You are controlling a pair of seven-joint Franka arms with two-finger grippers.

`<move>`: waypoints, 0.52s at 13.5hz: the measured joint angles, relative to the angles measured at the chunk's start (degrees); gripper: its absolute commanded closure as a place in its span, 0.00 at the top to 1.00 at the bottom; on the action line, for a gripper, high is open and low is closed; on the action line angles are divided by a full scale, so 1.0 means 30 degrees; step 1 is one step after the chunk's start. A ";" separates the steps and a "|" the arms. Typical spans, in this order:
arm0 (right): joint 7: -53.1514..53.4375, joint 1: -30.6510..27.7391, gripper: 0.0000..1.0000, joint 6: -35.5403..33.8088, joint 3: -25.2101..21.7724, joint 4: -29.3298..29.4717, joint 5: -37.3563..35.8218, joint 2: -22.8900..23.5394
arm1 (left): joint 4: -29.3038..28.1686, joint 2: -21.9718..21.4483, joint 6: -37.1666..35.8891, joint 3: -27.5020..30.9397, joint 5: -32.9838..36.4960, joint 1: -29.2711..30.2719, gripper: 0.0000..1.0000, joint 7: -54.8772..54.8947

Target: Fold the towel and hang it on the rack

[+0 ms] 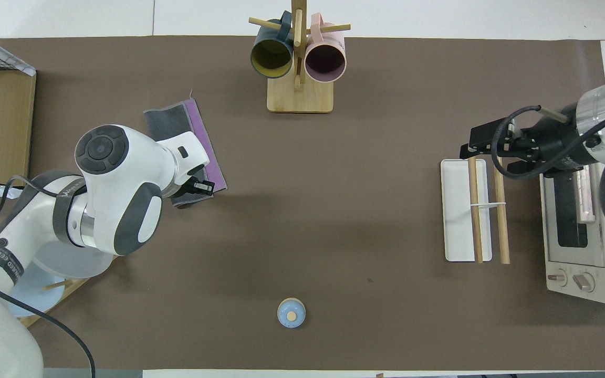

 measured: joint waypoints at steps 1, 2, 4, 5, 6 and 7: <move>0.0452 0.0213 1.00 0.0125 0.0008 -0.0115 0.0144 0.0042 | 0.0000 -0.0014 0.0000 0.0073 0.0001 0.0016 1.00 -0.0019; 0.0903 0.0407 1.00 0.0212 0.0013 -0.0155 0.0425 0.0059 | 0.0001 -0.0029 0.0000 0.0115 0.0002 0.0052 1.00 -0.0036; 0.1337 0.0685 1.00 0.0243 0.0020 -0.0166 0.0780 0.0060 | 0.0005 -0.0059 0.0017 0.0203 0.0006 0.0261 1.00 -0.0117; 0.1367 0.0747 1.00 0.0243 0.0021 -0.0170 0.0801 0.0059 | 0.0007 -0.0064 0.0083 0.0246 0.0009 0.0610 1.00 -0.0161; 0.1369 0.0755 1.00 0.0242 0.0019 -0.0180 0.0806 0.0059 | 0.0003 -0.0063 0.0197 0.0277 0.0008 0.1158 1.00 -0.0163; 0.1369 0.0754 1.00 0.0242 0.0007 -0.0194 0.0807 0.0059 | -0.0005 -0.0061 0.0361 0.0287 -0.0143 0.1755 1.00 -0.0163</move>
